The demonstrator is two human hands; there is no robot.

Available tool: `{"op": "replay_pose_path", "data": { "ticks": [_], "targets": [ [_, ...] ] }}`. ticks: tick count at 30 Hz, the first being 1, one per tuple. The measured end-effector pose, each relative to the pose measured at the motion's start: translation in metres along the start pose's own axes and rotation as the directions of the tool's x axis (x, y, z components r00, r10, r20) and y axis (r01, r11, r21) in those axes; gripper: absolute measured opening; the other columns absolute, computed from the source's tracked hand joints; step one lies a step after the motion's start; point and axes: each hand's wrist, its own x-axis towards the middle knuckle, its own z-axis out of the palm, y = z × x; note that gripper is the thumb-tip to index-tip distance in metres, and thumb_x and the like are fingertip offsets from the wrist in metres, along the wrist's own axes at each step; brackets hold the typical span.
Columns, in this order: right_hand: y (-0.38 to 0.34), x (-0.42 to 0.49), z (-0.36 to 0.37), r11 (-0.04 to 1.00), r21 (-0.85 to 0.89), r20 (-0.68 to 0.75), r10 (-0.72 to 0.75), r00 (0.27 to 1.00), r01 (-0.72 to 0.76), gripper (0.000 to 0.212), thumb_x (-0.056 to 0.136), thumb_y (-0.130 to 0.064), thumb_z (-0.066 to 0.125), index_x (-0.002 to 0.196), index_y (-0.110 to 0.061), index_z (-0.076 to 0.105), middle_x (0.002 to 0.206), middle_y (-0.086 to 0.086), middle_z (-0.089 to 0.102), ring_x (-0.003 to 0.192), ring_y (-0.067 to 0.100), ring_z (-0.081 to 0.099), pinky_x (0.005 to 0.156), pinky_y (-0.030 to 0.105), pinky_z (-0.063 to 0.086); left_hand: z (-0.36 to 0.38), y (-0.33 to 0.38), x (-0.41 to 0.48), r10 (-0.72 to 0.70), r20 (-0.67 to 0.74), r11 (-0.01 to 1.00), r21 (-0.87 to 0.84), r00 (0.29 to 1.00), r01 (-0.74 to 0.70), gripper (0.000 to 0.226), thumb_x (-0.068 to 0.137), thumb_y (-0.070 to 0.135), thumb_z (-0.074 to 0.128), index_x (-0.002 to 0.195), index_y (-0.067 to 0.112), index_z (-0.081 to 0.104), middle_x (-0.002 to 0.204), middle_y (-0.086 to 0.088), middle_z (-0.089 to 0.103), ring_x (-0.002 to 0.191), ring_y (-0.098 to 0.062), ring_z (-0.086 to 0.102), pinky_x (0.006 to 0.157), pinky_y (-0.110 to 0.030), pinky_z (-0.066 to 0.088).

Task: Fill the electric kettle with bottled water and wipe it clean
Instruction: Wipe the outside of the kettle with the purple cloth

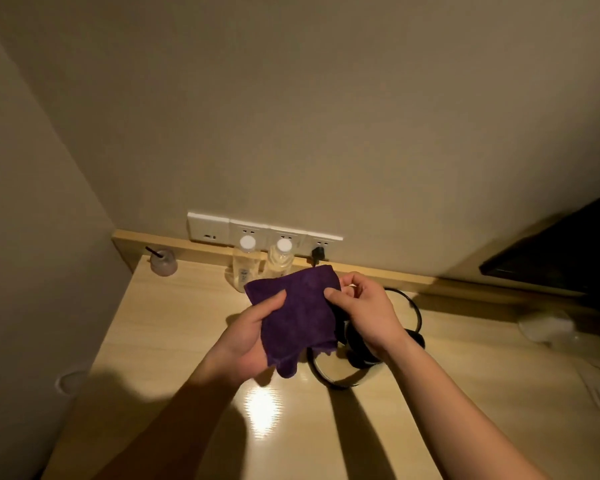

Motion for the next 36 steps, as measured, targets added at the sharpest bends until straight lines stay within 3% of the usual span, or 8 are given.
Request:
{"op": "replay_pose_path", "data": {
  "ticks": [3,8,10,12,17,21,28,36],
  "targets": [
    [0.006,-0.001,-0.026,0.981,-0.167,-0.035,-0.104,0.994,0.097,0.006,0.097,-0.016,0.071,0.103,-0.016,0.069,0.084,0.0,0.072,0.084,0.016,0.072,0.079,0.028,0.059,0.019,0.006,0.018,0.076,-0.03,0.996,0.043,0.997,-0.074,0.046,0.094,0.022,0.059,0.135,0.0,0.063,0.129,-0.023,0.072,0.112,-0.034,0.074,0.092,-0.044,0.061],
    [0.027,-0.017,-0.075,0.825,-0.548,0.081,-0.113,0.99,0.139,0.034,0.09,-0.032,0.077,0.123,-0.03,0.066,0.118,-0.013,0.07,0.107,0.002,0.065,0.091,0.021,0.053,0.027,0.026,0.054,0.225,-0.048,0.906,0.378,0.973,-0.191,0.027,0.1,0.015,0.06,0.124,0.006,0.068,0.121,-0.018,0.076,0.12,-0.037,0.066,0.101,-0.044,0.057],
    [0.035,-0.023,-0.089,0.715,-0.679,0.143,-0.096,0.985,0.168,0.054,0.085,-0.04,0.08,0.134,-0.029,0.061,0.131,-0.013,0.063,0.118,0.005,0.06,0.1,0.028,0.053,0.027,0.024,0.068,0.219,-0.019,0.816,0.552,0.976,-0.172,0.022,0.099,0.025,0.065,0.116,0.012,0.07,0.11,-0.013,0.076,0.111,-0.033,0.064,0.092,-0.035,0.052],
    [0.042,-0.027,-0.097,0.62,-0.748,0.226,-0.098,0.969,0.238,0.069,0.08,-0.047,0.083,0.141,-0.029,0.055,0.14,-0.012,0.057,0.126,0.009,0.055,0.106,0.03,0.05,0.026,0.012,0.082,0.123,-0.001,0.732,0.675,0.992,-0.09,0.039,0.086,0.043,0.073,0.114,0.015,0.072,0.109,-0.012,0.074,0.105,-0.03,0.061,0.087,-0.037,0.048],
    [0.061,-0.028,-0.105,0.486,-0.799,0.312,-0.17,0.935,0.355,0.083,0.082,-0.049,0.081,0.154,-0.033,0.041,0.156,-0.013,0.042,0.141,0.009,0.042,0.116,0.032,0.042,0.027,-0.031,0.119,-0.188,-0.051,0.657,0.736,0.981,0.164,0.056,0.091,0.057,0.066,0.118,0.008,0.071,0.106,-0.014,0.08,0.096,-0.027,0.075,0.094,-0.041,0.058],
    [0.076,-0.025,-0.109,0.508,-0.774,0.311,-0.213,0.926,0.376,0.081,0.086,-0.05,0.077,0.156,-0.033,0.038,0.159,-0.012,0.041,0.145,0.01,0.039,0.12,0.031,0.037,0.03,-0.039,0.153,-0.257,-0.04,0.658,0.725,0.966,0.205,0.054,0.081,0.051,0.067,0.113,0.007,0.072,0.111,-0.02,0.073,0.102,-0.033,0.067,0.116,-0.053,0.041],
    [0.101,-0.023,-0.112,0.397,-0.808,0.339,-0.293,0.894,0.436,0.076,0.095,-0.06,0.061,0.159,-0.032,0.031,0.163,-0.01,0.039,0.145,0.012,0.042,0.116,0.024,0.031,0.028,-0.041,0.199,-0.279,-0.174,0.476,0.829,0.944,0.294,0.04,0.099,0.042,0.057,0.118,0.008,0.067,0.104,-0.011,0.075,0.088,-0.022,0.072,0.083,-0.032,0.056],
    [0.095,-0.033,-0.102,0.185,-0.893,0.339,-0.321,0.884,0.41,0.082,0.093,-0.053,0.068,0.159,-0.022,0.03,0.159,0.001,0.046,0.139,0.02,0.053,0.114,0.029,0.032,0.016,-0.038,0.196,-0.298,-0.179,0.495,0.811,0.938,0.311,0.048,0.098,0.043,0.058,0.125,0.004,0.068,0.113,-0.016,0.077,0.097,-0.027,0.073,0.108,-0.046,0.051]
  ]
}}
